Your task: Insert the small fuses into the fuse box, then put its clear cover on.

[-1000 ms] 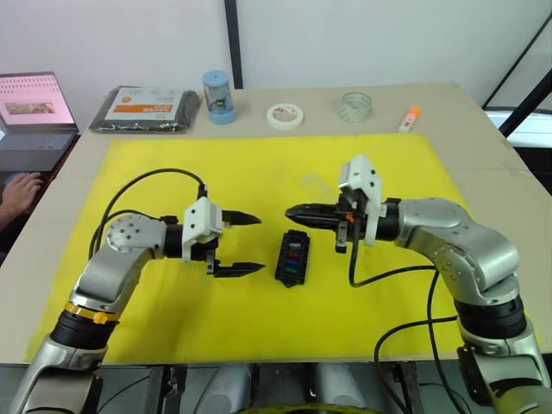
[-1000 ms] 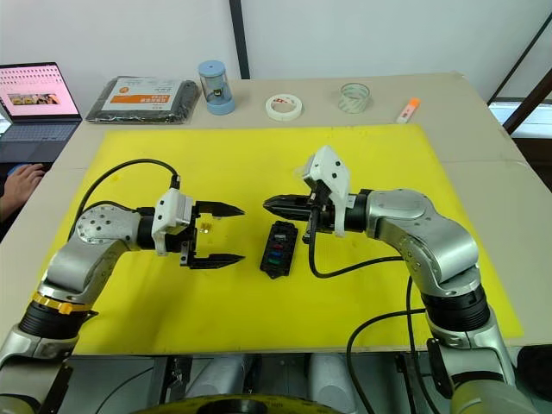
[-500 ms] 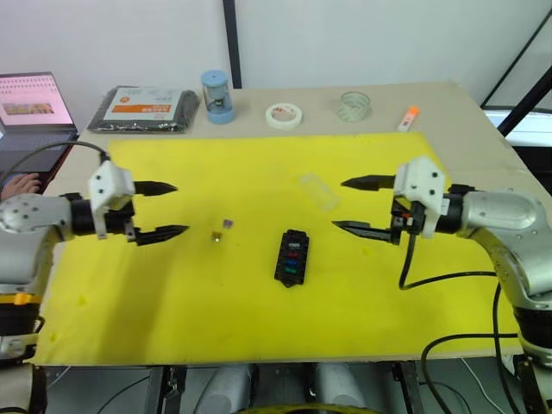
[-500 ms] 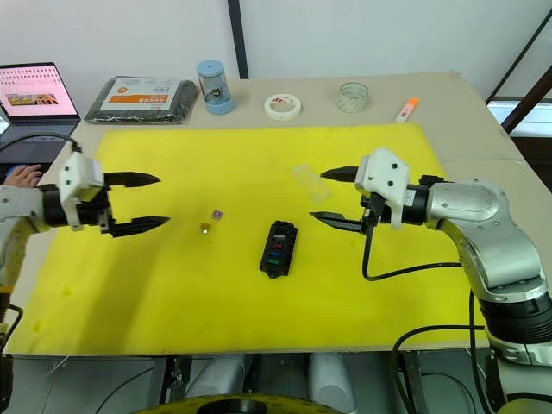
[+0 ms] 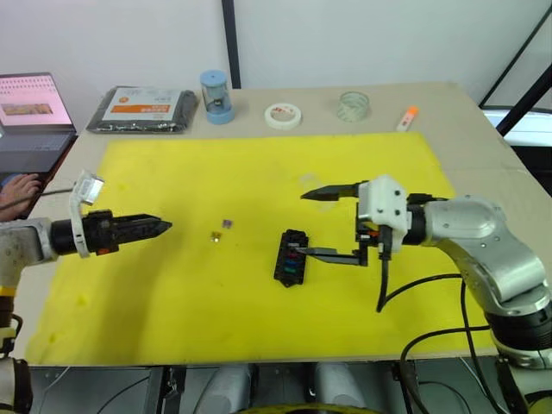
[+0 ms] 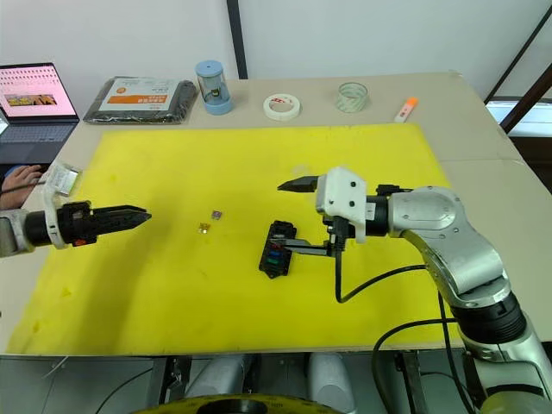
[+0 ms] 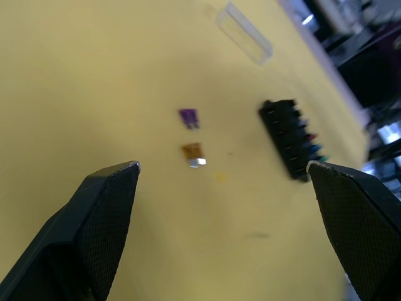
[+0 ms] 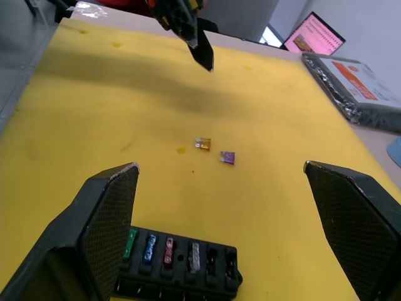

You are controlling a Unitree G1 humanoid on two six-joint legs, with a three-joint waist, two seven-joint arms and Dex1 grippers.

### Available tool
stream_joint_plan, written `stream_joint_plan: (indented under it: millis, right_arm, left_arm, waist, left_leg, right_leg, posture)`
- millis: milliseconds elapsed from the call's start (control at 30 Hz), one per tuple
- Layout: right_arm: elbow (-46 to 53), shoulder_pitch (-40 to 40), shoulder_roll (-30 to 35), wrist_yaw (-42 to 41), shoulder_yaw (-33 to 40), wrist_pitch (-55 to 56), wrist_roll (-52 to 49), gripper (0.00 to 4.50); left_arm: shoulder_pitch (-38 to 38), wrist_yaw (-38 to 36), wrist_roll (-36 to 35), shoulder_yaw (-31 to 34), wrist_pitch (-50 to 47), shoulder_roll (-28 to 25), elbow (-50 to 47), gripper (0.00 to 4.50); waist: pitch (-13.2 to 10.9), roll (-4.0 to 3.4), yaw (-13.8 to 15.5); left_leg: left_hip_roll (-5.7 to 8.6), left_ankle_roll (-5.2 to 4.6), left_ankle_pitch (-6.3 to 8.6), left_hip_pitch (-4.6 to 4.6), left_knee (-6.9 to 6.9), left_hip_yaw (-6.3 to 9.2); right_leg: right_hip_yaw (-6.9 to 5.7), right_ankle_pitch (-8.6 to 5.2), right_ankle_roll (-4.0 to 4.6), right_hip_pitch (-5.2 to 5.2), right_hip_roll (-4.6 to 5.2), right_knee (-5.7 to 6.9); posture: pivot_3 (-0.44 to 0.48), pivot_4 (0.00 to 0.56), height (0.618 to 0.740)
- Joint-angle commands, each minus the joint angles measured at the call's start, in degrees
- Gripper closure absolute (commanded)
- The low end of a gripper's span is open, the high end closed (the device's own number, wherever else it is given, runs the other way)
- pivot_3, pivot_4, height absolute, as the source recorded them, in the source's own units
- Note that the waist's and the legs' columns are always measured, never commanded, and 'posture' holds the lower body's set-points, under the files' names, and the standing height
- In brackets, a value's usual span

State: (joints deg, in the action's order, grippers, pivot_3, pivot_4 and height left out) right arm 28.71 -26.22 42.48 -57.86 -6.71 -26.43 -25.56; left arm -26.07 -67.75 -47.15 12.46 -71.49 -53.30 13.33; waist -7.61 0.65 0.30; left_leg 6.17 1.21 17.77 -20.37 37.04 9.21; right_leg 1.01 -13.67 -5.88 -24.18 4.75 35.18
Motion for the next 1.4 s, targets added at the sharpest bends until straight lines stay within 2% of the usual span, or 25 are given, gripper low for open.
stream_joint_plan:
  millis: [33,300,500,767,967,1133,1233,1400]
  right_arm:
    - [2.1,-1.6,-0.7,0.4,-1.6,0.0,0.5,0.04]
    - [2.3,-1.4,-1.2,1.1,-2.1,-0.6,1.1,0.04]
    - [2.9,-1.9,-0.6,2.0,-1.4,-2.1,0.5,0.04]
    - [4.0,-2.9,-0.7,3.0,-1.1,-4.7,-0.2,0.04]
    - [4.1,-3.5,-1.1,3.3,-1.2,-5.5,-0.5,0.04]
    - [4.0,-4.0,-1.4,3.6,-1.2,-6.2,-1.0,0.04]
    - [4.2,-4.0,-1.4,4.0,-1.1,-6.7,-1.3,0.00]
    - [4.4,-3.5,-1.2,4.1,-1.0,-7.0,-1.5,0.00]
  left_arm:
    - [-3.2,3.9,-3.4,0.7,-10.7,3.9,3.6,0.00]
    - [-8.0,9.5,0.0,-0.9,-11.6,11.4,11.8,0.00]
    - [-8.3,8.8,2.4,-4.1,-9.4,12.7,13.6,0.00]
    - [-9.3,7.7,3.6,-5.2,-9.0,12.5,15.7,0.00]
    - [-8.1,8.0,4.5,-7.6,-7.6,16.2,14.9,0.00]
    - [-8.9,8.8,5.2,-7.0,-6.8,19.1,15.7,0.00]
    - [-8.5,9.1,6.5,-7.3,-5.6,19.3,16.4,0.60]
    - [-7.7,9.4,8.5,-7.2,-4.0,18.9,17.9,2.41]
  waist:
    - [0.0,0.04,-0.1]
    - [0.1,0.13,-1.0]
    - [0.1,0.13,-0.9]
    - [0.1,0.14,-0.9]
    - [0.1,0.11,-0.6]
    - [0.1,0.09,0.6]
    - [0.1,0.10,0.6]
    - [0.1,0.10,0.3]
  left_leg:
    - [0.00,0.03,-0.01,-0.01,0.01,0.01]
    - [-0.01,0.19,-0.10,-0.05,-0.01,0.01]
    - [-0.01,0.19,-0.10,-0.06,-0.03,0.00]
    - [0.02,0.19,-0.10,-0.04,-0.02,-0.01]
    - [0.05,0.19,-0.10,-0.03,-0.01,0.00]
    - [0.14,0.18,-0.10,0.00,0.01,0.00]
    - [0.22,0.16,-0.09,-0.01,0.03,0.06]
    - [0.19,0.16,-0.09,0.00,0.02,0.05]
  right_leg:
    - [0.00,0.00,0.00,0.00,-0.01,0.01]
    - [0.03,0.01,0.01,-0.12,0.01,0.04]
    - [0.06,0.01,0.02,-0.15,0.04,0.04]
    - [0.05,0.01,0.02,-0.11,0.19,0.05]
    - [0.04,0.01,0.02,-0.08,0.23,0.05]
    - [0.02,0.01,0.01,0.01,0.25,0.02]
    - [0.02,0.01,0.01,0.06,0.28,0.01]
    - [0.02,0.01,0.01,0.04,0.30,0.00]
  posture:
    - [0.000,0.150,0.740]
    - [0.000,0.150,0.740]
    - [0.000,0.150,0.740]
    - [0.000,0.150,0.740]
    - [0.000,0.150,0.740]
    - [0.000,0.150,0.740]
    - [0.000,0.150,0.740]
    - [0.000,0.150,0.740]
